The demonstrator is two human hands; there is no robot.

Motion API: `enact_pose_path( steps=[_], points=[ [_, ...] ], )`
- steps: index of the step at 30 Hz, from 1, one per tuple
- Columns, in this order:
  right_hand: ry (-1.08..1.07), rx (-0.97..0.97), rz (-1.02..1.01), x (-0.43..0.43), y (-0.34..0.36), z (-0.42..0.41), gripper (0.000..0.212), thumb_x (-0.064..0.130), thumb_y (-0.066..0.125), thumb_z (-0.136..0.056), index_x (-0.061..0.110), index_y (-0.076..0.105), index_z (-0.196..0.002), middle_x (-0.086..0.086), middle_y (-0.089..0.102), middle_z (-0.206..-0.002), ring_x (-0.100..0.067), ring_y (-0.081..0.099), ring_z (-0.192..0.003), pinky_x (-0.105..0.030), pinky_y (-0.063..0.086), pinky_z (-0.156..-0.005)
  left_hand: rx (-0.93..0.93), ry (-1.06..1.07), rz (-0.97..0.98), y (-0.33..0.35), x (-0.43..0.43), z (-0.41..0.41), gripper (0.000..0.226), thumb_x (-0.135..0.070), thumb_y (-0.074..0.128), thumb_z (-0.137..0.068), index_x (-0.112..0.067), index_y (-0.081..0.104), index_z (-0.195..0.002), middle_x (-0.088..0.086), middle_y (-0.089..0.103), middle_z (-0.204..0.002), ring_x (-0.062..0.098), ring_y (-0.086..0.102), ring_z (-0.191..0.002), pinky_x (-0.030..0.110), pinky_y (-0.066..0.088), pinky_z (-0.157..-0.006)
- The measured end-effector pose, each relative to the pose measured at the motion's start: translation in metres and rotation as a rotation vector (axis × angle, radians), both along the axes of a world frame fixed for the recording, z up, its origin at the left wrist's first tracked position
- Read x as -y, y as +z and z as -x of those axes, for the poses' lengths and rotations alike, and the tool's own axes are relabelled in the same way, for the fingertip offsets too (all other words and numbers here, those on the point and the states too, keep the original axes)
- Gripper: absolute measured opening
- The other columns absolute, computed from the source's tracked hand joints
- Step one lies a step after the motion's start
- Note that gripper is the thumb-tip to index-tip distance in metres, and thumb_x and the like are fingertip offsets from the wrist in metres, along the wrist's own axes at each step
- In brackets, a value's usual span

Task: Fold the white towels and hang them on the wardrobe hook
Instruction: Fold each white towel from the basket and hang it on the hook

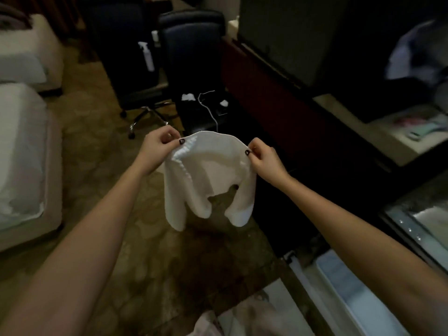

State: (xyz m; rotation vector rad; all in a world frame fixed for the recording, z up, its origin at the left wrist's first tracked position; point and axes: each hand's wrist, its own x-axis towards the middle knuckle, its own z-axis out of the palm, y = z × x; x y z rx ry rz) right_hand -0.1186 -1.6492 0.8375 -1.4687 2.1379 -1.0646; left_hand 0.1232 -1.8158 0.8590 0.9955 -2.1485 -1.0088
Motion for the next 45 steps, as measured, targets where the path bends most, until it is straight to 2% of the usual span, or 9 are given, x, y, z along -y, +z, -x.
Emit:
enact_pose_path(
  steps=[4, 8, 13, 18, 28, 36, 39, 41, 45],
  points=[
    [-0.105, 0.004, -0.05, -0.077, 0.017, 0.022, 0.012, 0.02, 0.051, -0.097, 0.009, 0.055, -0.095, -0.016, 0.062, -0.079, -0.032, 0.061, -0.069, -0.046, 0.048, -0.059, 0.005, -0.165, 0.054, 0.022, -0.06, 0.051, 0.008, -0.017, 0.066, -0.089, -0.01, 0.063, -0.087, 0.009, 0.06, -0.071, 0.01, 0.051, -0.062, 0.025, 0.041, -0.06],
    [-0.175, 0.02, -0.019, -0.159, 0.014, 0.034, 0.01, 0.024, 0.051, -0.098, 0.024, 0.054, -0.088, 0.001, 0.061, -0.072, -0.004, 0.057, -0.055, -0.023, 0.042, -0.046, 0.015, -0.258, 0.059, 0.027, -0.127, 0.086, 0.01, -0.019, 0.065, -0.09, -0.009, 0.065, -0.091, 0.015, 0.064, -0.08, 0.018, 0.057, -0.069, 0.029, 0.047, -0.063],
    [-0.284, 0.009, 0.008, -0.296, 0.002, 0.052, 0.012, 0.021, 0.053, -0.097, 0.015, 0.054, -0.086, 0.003, 0.056, -0.068, -0.004, 0.051, -0.056, -0.018, 0.037, -0.051, 0.049, -0.339, 0.103, 0.023, -0.234, 0.127, 0.011, -0.024, 0.062, -0.092, -0.014, 0.065, -0.095, 0.008, 0.062, -0.087, 0.018, 0.057, -0.078, 0.031, 0.047, -0.069],
    [-0.366, -0.011, 0.085, -0.456, 0.01, 0.061, 0.012, 0.019, 0.056, -0.095, 0.023, 0.051, -0.085, 0.008, 0.055, -0.069, 0.004, 0.053, -0.061, -0.009, 0.04, -0.053, -0.034, -0.397, 0.094, 0.026, -0.373, 0.157, 0.008, -0.026, 0.062, -0.092, -0.019, 0.064, -0.091, 0.004, 0.06, -0.081, 0.017, 0.056, -0.074, 0.033, 0.049, -0.067],
    [-0.626, -0.026, 0.09, -0.708, 0.05, 0.039, 0.009, 0.016, 0.055, -0.096, 0.018, 0.051, -0.088, 0.006, 0.057, -0.078, -0.008, 0.055, -0.072, -0.026, 0.044, -0.064, -0.056, -0.671, -0.071, 0.036, -0.616, 0.21, 0.011, -0.016, 0.067, -0.089, -0.005, 0.066, -0.087, 0.032, 0.059, -0.076, 0.027, 0.052, -0.065, 0.038, 0.043, -0.065],
    [-0.824, 0.004, 0.098, -0.827, 0.072, 0.009, 0.004, 0.011, 0.056, -0.095, 0.008, 0.058, -0.094, -0.006, 0.062, -0.087, -0.02, 0.061, -0.082, -0.035, 0.05, -0.071, -0.015, -0.952, -0.207, 0.025, -0.74, 0.234, 0.011, -0.005, 0.069, -0.084, -0.004, 0.061, -0.091, 0.012, 0.053, -0.072, 0.01, 0.048, -0.062, 0.02, 0.037, -0.059],
    [-0.863, 0.018, 0.137, -0.853, 0.092, 0.005, 0.008, 0.006, 0.058, -0.094, 0.01, 0.06, -0.086, -0.005, 0.064, -0.088, -0.015, 0.06, -0.081, -0.031, 0.047, -0.071, -0.034, -1.11, -0.248, 0.035, -0.786, 0.243, 0.035, 0.0, 0.072, -0.08, -0.013, 0.06, -0.109, 0.005, 0.061, -0.096, -0.002, 0.057, -0.079, 0.009, 0.044, -0.075],
    [-0.842, 0.05, 0.105, -0.859, 0.102, 0.003, 0.008, 0.005, 0.057, -0.094, 0.008, 0.063, -0.09, -0.007, 0.067, -0.096, -0.014, 0.062, -0.086, -0.028, 0.049, -0.076, -0.015, -1.254, -0.277, 0.041, -0.819, 0.247, 0.045, 0.002, 0.072, -0.079, -0.016, 0.056, -0.117, 0.004, 0.062, -0.108, 0.004, 0.06, -0.098, 0.016, 0.046, -0.088],
    [-0.84, 0.118, 0.155, -0.873, 0.116, 0.005, 0.009, 0.007, 0.057, -0.094, 0.01, 0.065, -0.092, -0.009, 0.068, -0.1, -0.017, 0.066, -0.094, -0.031, 0.053, -0.085, -0.051, -1.3, -0.4, 0.037, -0.864, 0.254, 0.044, 0.007, 0.071, -0.077, -0.025, 0.054, -0.103, -0.002, 0.063, -0.093, -0.005, 0.064, -0.079, 0.013, 0.05, -0.071]
  ],
)
